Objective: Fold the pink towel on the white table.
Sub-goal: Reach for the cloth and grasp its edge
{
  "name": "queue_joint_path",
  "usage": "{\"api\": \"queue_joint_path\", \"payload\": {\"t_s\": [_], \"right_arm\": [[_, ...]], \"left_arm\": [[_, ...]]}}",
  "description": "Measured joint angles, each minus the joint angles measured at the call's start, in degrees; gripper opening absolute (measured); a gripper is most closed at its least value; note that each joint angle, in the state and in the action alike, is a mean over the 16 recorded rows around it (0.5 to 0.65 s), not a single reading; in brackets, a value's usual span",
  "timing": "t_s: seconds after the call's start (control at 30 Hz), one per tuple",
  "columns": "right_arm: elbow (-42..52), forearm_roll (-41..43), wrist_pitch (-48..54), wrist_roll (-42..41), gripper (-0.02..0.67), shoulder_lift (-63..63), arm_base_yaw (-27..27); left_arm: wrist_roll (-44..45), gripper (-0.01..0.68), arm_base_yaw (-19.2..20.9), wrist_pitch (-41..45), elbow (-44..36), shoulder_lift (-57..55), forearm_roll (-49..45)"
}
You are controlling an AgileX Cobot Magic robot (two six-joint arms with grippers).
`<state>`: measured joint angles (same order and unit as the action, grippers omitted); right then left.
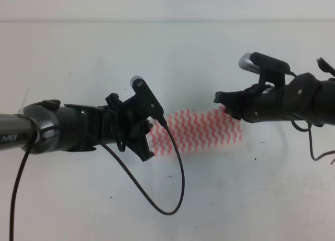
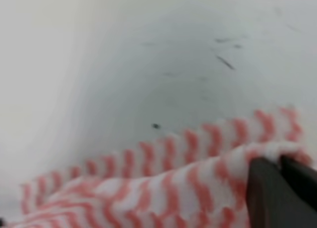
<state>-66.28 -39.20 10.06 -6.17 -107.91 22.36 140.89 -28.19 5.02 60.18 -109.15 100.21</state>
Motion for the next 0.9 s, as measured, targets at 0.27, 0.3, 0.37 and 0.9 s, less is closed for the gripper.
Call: {"api": "queue_joint_path", "payload": {"t_s": [0.27, 0.3, 0.37, 0.9], "right_arm": [[-1.88, 0.01, 1.45, 0.00, -0.017, -1.00, 0.01], [-2.02, 0.02, 1.51, 0.00, -0.017, -1.14, 0.01], [-2.20, 0.03, 1.57, 0.01, -0.017, -1.38, 0.02], [-2.35, 0.06, 2.28, 0.03, -0.017, -1.94, -0.01]], "left_arm": [[0.00, -0.005, 0.00, 0.00, 0.01, 0.00, -0.02], [0.00, -0.005, 0.00, 0.00, 0.02, 0.00, -0.02], [0.00, -0.005, 0.00, 0.00, 0.06, 0.00, -0.02], [-0.03, -0.005, 0.00, -0.52, 1.62, -0.39, -0.02]]}}
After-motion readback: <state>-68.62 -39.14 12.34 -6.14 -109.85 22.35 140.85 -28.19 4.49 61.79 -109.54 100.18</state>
